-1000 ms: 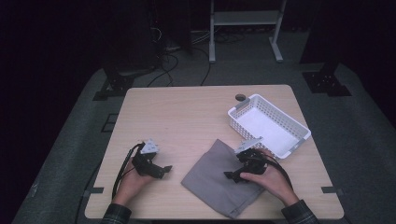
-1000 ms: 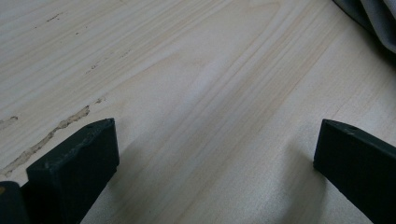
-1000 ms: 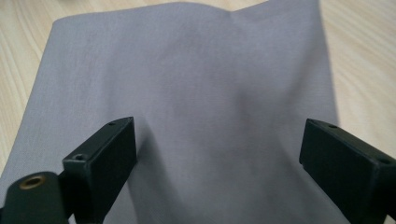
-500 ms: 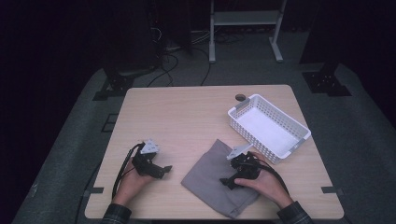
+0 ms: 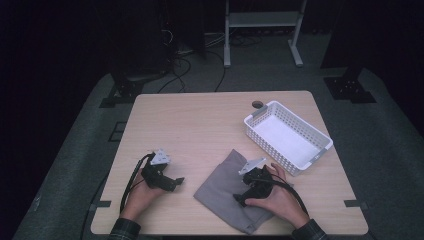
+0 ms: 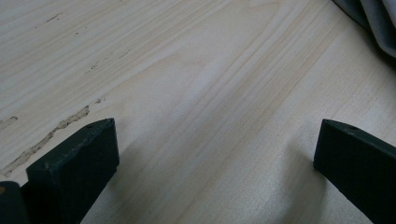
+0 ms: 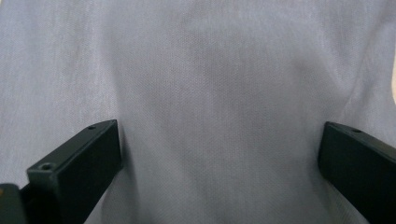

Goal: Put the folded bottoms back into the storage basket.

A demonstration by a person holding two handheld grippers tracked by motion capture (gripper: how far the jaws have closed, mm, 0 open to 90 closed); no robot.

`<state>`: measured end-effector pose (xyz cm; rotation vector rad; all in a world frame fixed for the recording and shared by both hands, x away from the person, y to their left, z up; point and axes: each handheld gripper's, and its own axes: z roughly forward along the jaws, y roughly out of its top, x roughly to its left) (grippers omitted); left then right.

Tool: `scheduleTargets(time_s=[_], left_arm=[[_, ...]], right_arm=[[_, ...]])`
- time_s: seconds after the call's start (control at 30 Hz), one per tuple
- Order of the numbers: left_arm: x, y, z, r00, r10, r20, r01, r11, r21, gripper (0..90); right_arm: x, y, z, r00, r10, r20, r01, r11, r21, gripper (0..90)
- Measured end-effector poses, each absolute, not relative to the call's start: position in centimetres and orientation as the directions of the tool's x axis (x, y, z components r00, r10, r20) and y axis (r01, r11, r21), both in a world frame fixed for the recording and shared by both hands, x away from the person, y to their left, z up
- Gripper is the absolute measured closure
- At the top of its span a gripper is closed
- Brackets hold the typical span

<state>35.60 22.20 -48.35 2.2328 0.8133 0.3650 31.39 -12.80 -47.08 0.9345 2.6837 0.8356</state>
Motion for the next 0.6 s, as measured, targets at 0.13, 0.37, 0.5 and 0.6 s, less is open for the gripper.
scheduleTargets(time_s=[0.13, 0.37, 0.5, 0.6], left_arm=[[35.59, 22.19, -48.35, 0.761, 0.649, 0.018, 0.445, -0.541, 0.714, 0.0], [35.59, 22.20, -48.35, 0.761, 0.649, 0.018, 0.444, -0.541, 0.714, 0.0], [35.59, 22.20, -48.35, 0.761, 0.649, 0.018, 0.445, -0.541, 0.714, 0.0], [35.59, 22.19, -48.35, 0.761, 0.649, 0.018, 0.444, -0.540, 0.714, 0.0]], right_arm=[[31.25, -12.69, -47.12, -0.783, 0.622, 0.011, 0.518, 0.642, 0.564, 0.0], [30.96, -12.68, -46.84, -0.782, 0.623, 0.017, 0.521, 0.638, 0.567, 10.3], [30.77, -12.87, -46.56, -0.787, 0.617, 0.020, 0.508, 0.628, 0.589, 27.2], [30.85, -13.05, -46.39, -0.782, 0.623, 0.024, 0.509, 0.616, 0.601, 41.2]])
